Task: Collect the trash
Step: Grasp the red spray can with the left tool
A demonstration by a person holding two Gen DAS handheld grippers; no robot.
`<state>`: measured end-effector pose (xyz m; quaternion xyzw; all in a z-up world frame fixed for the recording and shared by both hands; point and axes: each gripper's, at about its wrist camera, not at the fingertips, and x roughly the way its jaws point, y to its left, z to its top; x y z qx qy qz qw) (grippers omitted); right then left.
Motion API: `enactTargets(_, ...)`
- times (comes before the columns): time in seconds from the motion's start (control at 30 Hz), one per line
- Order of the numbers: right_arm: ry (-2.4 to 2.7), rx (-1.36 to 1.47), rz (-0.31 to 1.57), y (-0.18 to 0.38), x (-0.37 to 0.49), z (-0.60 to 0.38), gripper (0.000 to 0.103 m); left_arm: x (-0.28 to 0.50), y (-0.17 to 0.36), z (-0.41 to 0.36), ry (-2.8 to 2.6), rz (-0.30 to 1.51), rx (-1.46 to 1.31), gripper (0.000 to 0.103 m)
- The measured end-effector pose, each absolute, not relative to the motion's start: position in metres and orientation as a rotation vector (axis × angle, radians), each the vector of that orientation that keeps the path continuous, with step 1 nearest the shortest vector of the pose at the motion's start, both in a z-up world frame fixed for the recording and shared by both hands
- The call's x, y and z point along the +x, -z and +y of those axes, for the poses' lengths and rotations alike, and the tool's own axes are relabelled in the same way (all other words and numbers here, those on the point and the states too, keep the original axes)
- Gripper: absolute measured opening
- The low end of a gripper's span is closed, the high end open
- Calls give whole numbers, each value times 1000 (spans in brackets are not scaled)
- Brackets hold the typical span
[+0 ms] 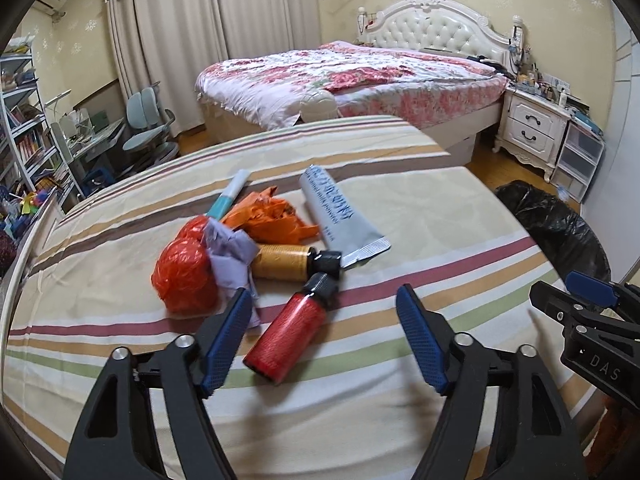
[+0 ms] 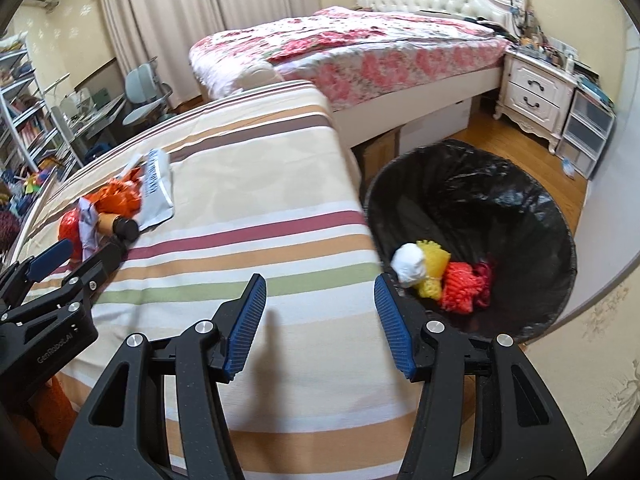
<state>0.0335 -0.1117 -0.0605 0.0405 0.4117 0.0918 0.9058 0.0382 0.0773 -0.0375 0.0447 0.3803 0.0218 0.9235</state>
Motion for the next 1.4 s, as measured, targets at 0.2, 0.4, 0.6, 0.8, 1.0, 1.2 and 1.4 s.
enactTargets(0.2,-207,57,862,62,34,-93,55,42,46,80,-25,819,94,48)
enactTargets(0.4,-211,46,864,60,35,-87,56,47,55,79,11,874,107,42)
enactTargets(0.6,-215,35,863,61,36,-83,56,41,55,84,59,863,74,25)
enactTargets(0.8,-229,24,864,61,35,-75,56,28,49,92,58,837,39,25)
enactTargets(1.0,-268,-3,865,59,35,-57,56,16,47,112,29,838,9,25)
enactTargets(1.2,-322,-54,862,59,37,-29,56,9,46,144,-39,840,-28,25)
enactTargets(1.4,-360,-75,855,56,44,-8,56,7,46,174,-96,850,-67,25)
